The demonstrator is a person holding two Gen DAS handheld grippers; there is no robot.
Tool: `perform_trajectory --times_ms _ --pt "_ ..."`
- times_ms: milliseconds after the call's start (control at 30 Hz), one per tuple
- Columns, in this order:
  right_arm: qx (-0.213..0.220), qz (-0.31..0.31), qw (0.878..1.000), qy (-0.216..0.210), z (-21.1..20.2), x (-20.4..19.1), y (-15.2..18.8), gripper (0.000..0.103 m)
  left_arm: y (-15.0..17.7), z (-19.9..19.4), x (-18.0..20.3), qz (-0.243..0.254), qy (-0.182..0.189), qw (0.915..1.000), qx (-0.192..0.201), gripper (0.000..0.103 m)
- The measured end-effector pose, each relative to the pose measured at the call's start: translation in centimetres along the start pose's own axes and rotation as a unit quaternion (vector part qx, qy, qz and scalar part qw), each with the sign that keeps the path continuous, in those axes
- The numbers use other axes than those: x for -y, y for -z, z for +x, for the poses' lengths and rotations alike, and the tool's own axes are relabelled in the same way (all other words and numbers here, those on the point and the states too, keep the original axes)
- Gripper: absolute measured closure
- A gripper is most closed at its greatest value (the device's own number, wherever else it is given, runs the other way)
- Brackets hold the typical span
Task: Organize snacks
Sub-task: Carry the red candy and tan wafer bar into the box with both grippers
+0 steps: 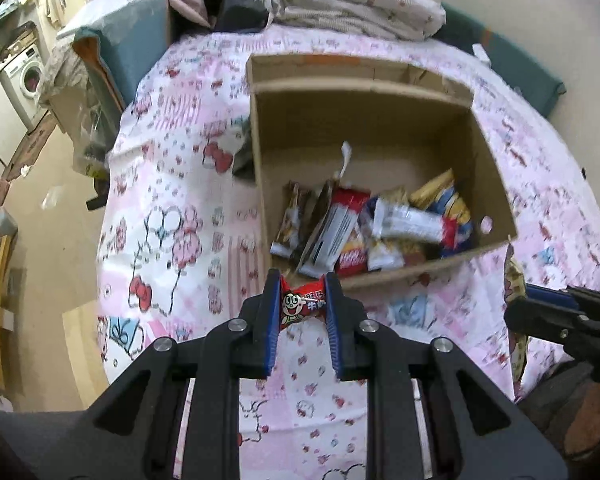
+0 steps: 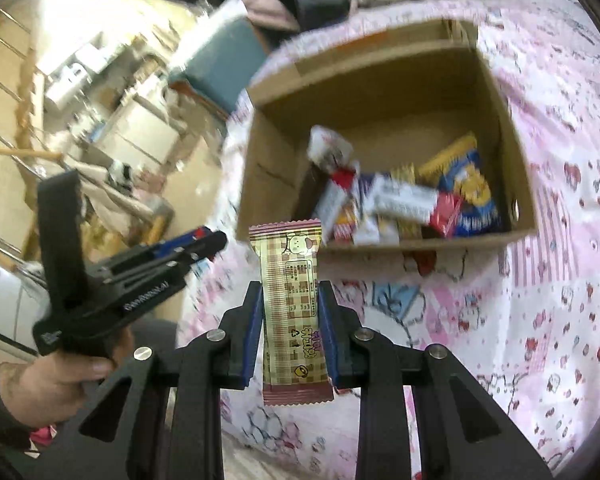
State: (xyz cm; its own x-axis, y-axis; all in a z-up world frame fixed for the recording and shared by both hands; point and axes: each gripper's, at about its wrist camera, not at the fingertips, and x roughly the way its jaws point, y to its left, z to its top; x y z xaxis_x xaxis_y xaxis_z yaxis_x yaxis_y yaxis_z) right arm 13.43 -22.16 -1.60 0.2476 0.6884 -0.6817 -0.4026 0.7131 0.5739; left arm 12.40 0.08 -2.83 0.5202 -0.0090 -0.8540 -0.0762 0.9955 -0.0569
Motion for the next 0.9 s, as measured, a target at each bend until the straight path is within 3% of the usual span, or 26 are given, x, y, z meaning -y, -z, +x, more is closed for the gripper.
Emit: perform_trajectory --times_ms 133,400,667,900 --pt "0.056 0.018 0.998 0.014 -1.6 0.8 -1.4 0.075 -1.9 -0.5 0.9 0.003 0.007 0.9999 0.01 0.086" --pt "0.094 0.09 0.991 0.033 -2.6 5.0 -4.9 0.075 -5.0 0.1 3.2 0.023 0.008 0.9995 0.02 0.086" --pt "0.057 0.096 0.99 0.087 0.8 7.4 -6.5 0.075 -7.0 3.2 5.0 0.017 0.019 0.9997 0.0 0.086" --pt "0.04 0.123 0.99 0.063 2.8 8.2 -6.7 0.075 -6.5 6.3 6.2 0.025 0.023 0.999 -0.029 0.085"
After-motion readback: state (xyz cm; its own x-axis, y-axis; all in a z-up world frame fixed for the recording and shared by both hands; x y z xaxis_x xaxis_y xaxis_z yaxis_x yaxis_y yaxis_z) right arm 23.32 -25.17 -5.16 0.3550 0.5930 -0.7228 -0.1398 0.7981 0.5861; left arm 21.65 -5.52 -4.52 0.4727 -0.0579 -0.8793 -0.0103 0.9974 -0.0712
